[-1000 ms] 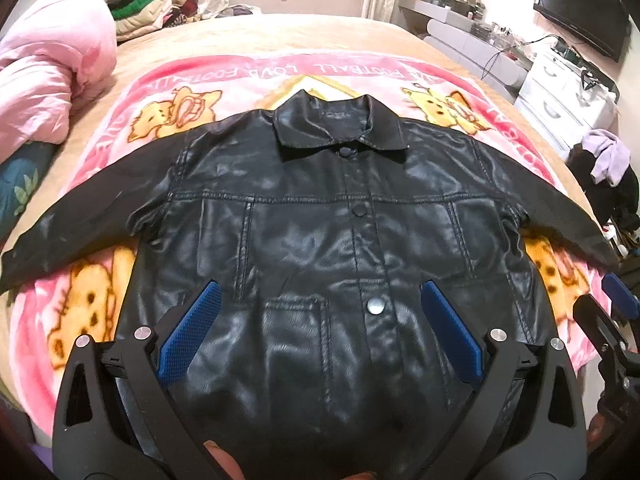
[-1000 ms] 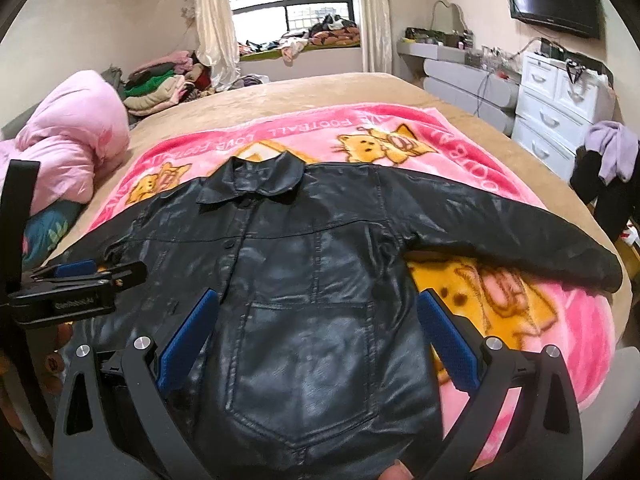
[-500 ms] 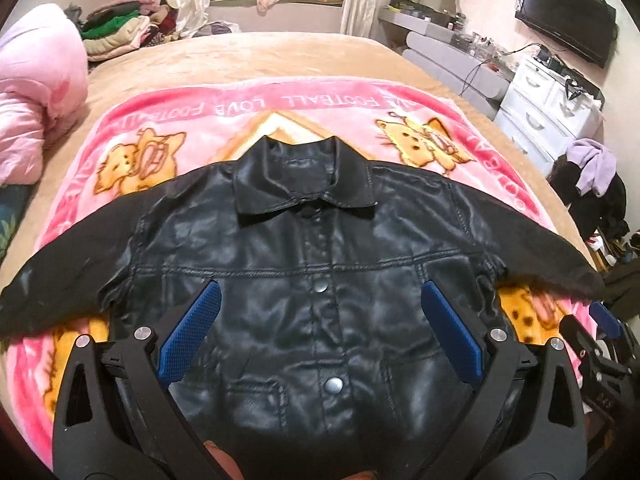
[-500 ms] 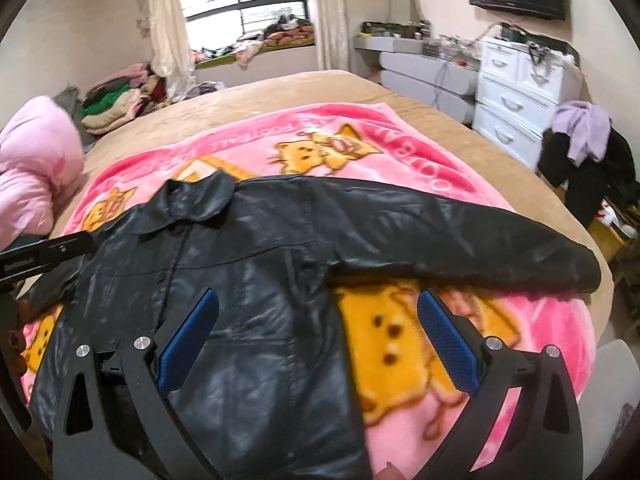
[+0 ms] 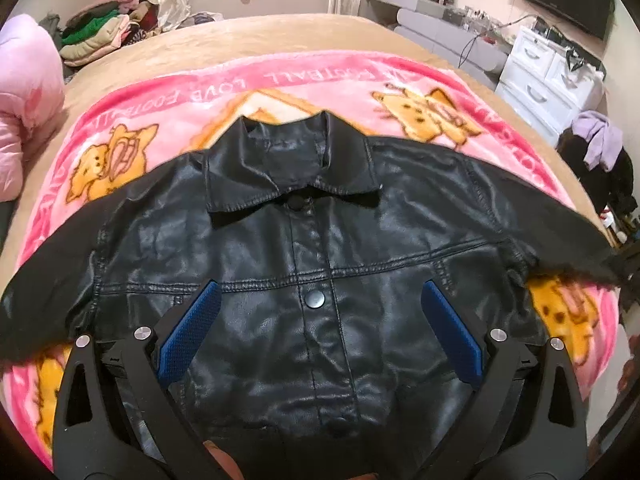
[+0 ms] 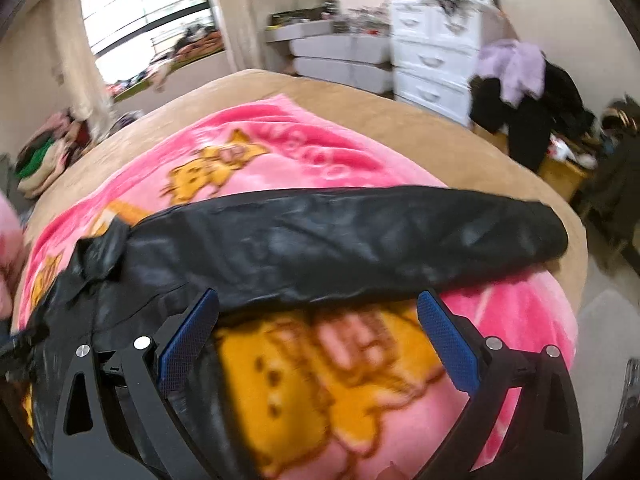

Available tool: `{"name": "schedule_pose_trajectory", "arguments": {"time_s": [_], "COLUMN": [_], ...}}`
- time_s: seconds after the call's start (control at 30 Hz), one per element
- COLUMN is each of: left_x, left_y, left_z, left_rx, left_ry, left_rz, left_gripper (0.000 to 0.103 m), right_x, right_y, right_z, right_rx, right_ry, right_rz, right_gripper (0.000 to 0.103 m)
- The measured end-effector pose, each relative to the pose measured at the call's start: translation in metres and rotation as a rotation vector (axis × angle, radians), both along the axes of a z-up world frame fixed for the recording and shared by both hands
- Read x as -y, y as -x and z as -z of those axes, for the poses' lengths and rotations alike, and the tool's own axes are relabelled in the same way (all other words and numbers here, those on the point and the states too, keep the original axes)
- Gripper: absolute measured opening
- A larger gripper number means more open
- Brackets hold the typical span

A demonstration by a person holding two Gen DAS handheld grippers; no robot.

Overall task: Fold large clothes
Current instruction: 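Move the right gripper to the sleeve cuff and close on it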

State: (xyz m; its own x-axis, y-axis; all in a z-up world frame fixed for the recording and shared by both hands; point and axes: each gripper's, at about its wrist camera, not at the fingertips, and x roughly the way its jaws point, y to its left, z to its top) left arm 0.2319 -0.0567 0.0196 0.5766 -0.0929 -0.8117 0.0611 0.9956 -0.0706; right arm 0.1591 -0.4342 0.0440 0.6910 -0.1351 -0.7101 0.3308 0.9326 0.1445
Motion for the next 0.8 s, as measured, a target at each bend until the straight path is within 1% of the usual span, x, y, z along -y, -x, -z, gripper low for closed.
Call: {"name": "schedule_pose_trajectory", "arguments": {"time_s": [0.13,0.23,0.4,0.47,0.5,0.6,0.67,0.8], "left_x": [0.002,0.004,0.004,0.004,0.004,0.003,0.001,-0.004], "left_y": [-0.004,-0.005,-0.007,-0.007,-0.007,-0.009,-0.011,-0.014], "left_z": [0.014,0.018,0.021,0.021,0.022,0.024,0.026,0.028], "left_rx": [-0.026,-0.026,-0.025,-0.027,-0.026,-0.032,-0.039,-0.051], "left_ry": [-0.004,-0.004,0.004,0.003,0.003,0.01,0.021,0.039], "left_rz": [0.011,0.018,0.02,0.018,0.018,0.021,0.023,0.015], "left_gripper": [0.094,0.094,0.094,0.094,0.094,0.094,0.094,0.094], "right_x": [0.041,0.065,0.101,0.123,0.128,0.151,0.166,0.185], "right_y": [-0.001,-0.002,-0.005,-0.007,-0.008,-0.011,-0.012,-0.018], "right_z": [0.015,0.026,0.045,0.056,0.058,0.072,0.078,0.08], "right_rx": [0.001,-0.019,-0.048,-0.049,-0.048,-0.05,-0.007,0.055], "right_ry": [-0.074,-0.084,-0.117,-0.187,-0.207,-0.309,-0.39,-0.451], "right_rz": [0.106,0.183,0.279,0.314,0.325,0.378,0.408,0.431], "right_gripper": [0.099,0.099,0.099,0.099,0.099,0.099,0.099,0.099]}}
